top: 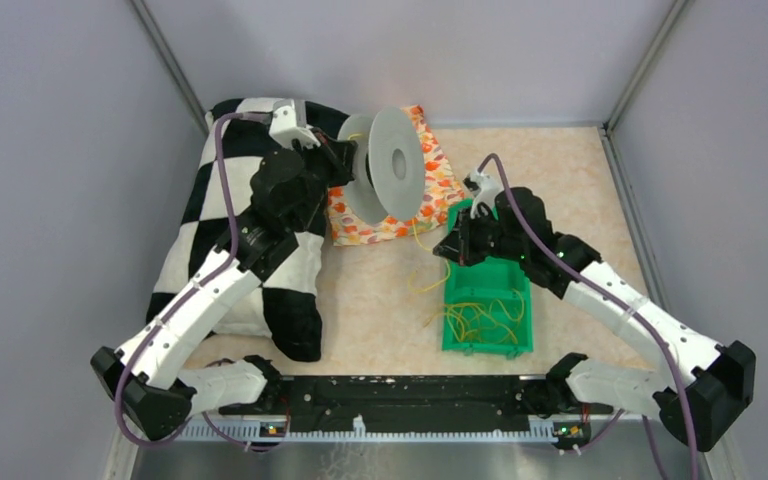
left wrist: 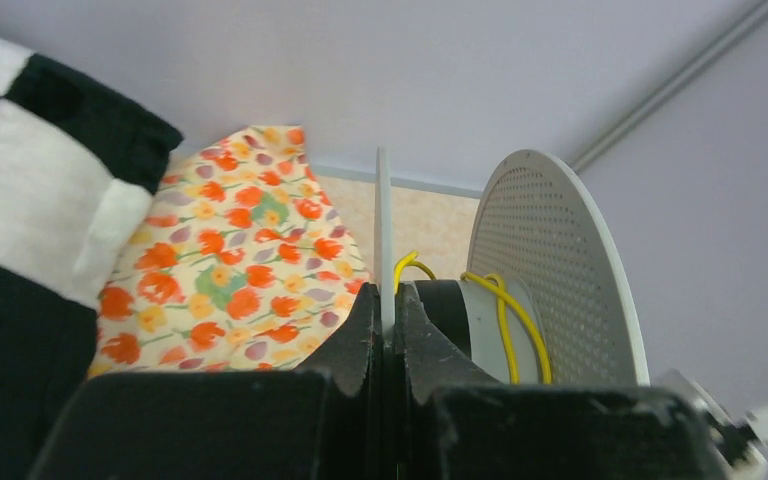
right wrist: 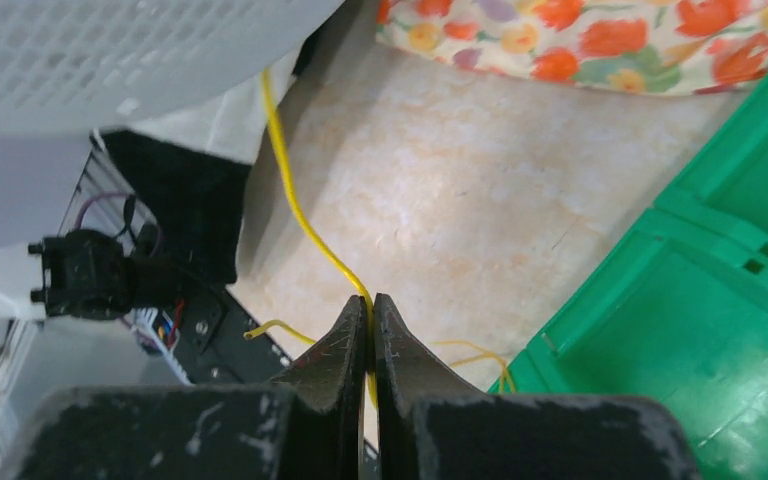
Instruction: Wrap the cables
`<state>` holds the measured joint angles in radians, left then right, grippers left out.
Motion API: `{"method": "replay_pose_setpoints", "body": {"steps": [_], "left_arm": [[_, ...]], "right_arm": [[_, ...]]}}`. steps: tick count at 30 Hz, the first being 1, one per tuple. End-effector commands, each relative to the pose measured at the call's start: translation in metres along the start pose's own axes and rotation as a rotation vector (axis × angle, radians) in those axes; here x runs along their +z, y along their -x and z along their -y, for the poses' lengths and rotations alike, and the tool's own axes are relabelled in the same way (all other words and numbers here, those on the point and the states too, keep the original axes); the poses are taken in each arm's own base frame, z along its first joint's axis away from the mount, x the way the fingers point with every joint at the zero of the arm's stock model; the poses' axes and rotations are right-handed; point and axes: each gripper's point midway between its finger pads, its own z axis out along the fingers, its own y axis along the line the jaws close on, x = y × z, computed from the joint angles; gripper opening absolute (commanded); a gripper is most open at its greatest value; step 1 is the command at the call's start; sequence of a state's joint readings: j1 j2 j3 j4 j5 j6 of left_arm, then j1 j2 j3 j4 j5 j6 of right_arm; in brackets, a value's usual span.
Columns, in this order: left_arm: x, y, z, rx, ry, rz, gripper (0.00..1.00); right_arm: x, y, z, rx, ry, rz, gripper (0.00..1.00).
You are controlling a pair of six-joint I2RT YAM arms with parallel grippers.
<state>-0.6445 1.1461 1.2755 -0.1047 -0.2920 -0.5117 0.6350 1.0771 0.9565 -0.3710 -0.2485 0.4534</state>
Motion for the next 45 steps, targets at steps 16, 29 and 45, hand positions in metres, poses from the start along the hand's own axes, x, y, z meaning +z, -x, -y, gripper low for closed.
{"method": "replay_pose_setpoints", "body": {"steps": [16, 29, 45], "left_arm": [[0.024, -0.041, -0.004, 0.411, 0.073, 0.023, 0.0], [-0.043, -0.095, 0.052, 0.737, -0.56, -0.203, 0.0], [-0.118, -0.092, 0.087, 0.752, -0.907, -0.537, 0.0]], "right_arm": [[-0.046, 0.081, -0.137, -0.322, 0.174, 0.088, 0.0], [-0.073, 0.128, -0.103, -0.487, 0.007, 0.147, 0.0], [-0.113, 0.09, -0.064, -0.846, -0.012, 0.266, 0.0]]}}
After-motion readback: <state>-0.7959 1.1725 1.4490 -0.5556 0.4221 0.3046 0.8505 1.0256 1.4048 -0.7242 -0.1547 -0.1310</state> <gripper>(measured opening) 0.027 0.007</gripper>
